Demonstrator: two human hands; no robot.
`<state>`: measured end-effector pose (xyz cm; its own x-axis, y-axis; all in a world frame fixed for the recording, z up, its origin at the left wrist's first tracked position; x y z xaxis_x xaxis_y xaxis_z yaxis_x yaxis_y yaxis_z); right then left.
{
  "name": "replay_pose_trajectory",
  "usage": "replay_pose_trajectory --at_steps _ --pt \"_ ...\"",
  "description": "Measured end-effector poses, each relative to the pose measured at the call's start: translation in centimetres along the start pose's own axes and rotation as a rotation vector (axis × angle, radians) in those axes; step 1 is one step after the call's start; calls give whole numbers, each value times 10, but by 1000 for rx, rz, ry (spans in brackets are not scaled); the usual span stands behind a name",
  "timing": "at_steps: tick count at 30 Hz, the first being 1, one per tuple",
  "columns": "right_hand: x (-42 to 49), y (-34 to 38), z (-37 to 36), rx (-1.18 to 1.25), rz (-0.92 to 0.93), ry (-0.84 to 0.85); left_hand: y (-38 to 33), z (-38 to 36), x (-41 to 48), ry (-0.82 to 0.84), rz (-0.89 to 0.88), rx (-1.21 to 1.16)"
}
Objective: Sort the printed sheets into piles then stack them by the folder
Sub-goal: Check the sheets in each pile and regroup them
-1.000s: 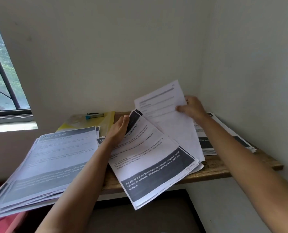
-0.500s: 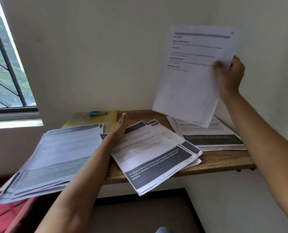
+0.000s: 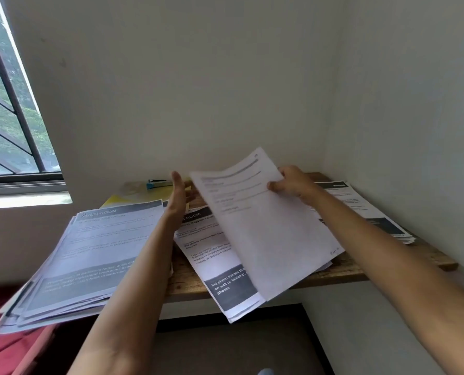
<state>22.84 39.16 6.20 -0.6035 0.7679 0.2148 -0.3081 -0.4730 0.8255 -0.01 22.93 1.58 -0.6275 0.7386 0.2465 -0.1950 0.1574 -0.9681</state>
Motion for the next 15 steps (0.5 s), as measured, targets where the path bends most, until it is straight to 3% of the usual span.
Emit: replay_pose_trajectory --at_steps 4,6,10,13,15 --pt "2 -12 -40 -129 -33 48 2 23 12 -92 40 -111" --pt "4 -11 -53 -218 -24 67 0 31 16 -136 12 -57" --pt "2 -5 -71 -301 30 115 -4 23 13 -116 -76 348" --pt "2 -5 -71 -337 57 133 -6 -1 10 25 -192 670" --pt "5 -7 -54 -294 49 49 5 -11 13 118 -198 818"
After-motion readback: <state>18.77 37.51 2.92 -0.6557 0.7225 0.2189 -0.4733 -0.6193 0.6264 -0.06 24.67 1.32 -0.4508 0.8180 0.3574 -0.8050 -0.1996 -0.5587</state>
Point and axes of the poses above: each hand's wrist, its own x-axis towards the middle knuckle, its own z-axis out of the back of the hand, y = z × x, the point moved 9 cm from there along x, towards the middle knuckle, and after that the axes turned 2 degrees about -z, right-handed, at the moved point
